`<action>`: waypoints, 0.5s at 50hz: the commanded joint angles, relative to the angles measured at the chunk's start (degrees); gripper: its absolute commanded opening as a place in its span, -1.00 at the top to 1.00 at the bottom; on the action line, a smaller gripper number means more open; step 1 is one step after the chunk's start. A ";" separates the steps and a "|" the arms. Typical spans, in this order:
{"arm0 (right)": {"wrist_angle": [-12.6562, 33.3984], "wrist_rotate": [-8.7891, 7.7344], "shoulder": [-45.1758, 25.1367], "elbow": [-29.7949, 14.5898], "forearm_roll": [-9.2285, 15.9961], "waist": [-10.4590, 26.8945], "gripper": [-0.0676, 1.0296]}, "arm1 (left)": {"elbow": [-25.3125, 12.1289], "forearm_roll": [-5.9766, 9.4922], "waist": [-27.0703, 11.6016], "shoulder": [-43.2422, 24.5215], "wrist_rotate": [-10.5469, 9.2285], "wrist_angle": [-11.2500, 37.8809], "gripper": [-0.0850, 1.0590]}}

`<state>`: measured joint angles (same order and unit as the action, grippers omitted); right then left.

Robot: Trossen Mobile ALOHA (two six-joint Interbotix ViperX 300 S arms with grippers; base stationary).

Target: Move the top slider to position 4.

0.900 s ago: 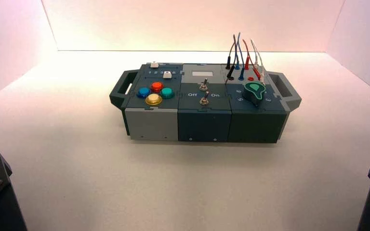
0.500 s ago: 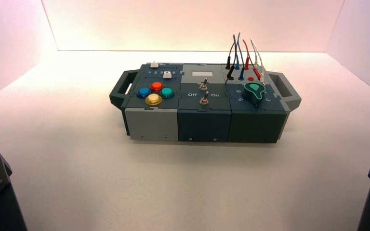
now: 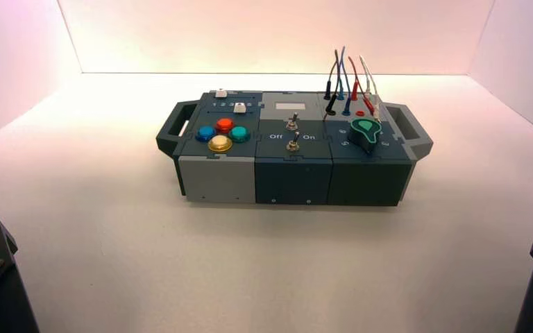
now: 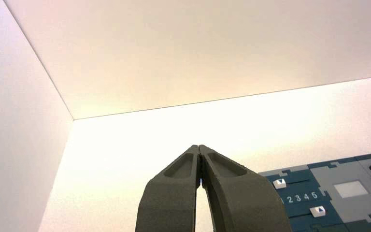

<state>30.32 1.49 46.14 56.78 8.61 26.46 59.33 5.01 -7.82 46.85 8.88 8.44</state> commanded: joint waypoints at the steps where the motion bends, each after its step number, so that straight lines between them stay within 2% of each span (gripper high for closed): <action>1: -0.26 0.18 -10.63 -8.26 2.72 6.33 0.92 | -1.93 0.00 0.53 0.18 -0.09 0.26 0.91; 9: 1.05 0.18 -25.14 -18.90 2.72 11.43 0.92 | -2.20 0.00 3.34 1.32 -0.18 2.81 0.91; 13: 3.96 0.09 -33.66 -25.93 2.81 13.97 0.92 | -2.29 0.00 5.36 1.76 -0.18 4.22 0.91; 25: 10.72 -0.18 -48.87 -41.57 2.81 17.05 0.92 | -2.55 0.09 8.35 0.70 -0.18 5.98 0.91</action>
<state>39.02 1.41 0.53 21.71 11.16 42.45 58.80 5.01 -0.18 48.52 8.79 14.33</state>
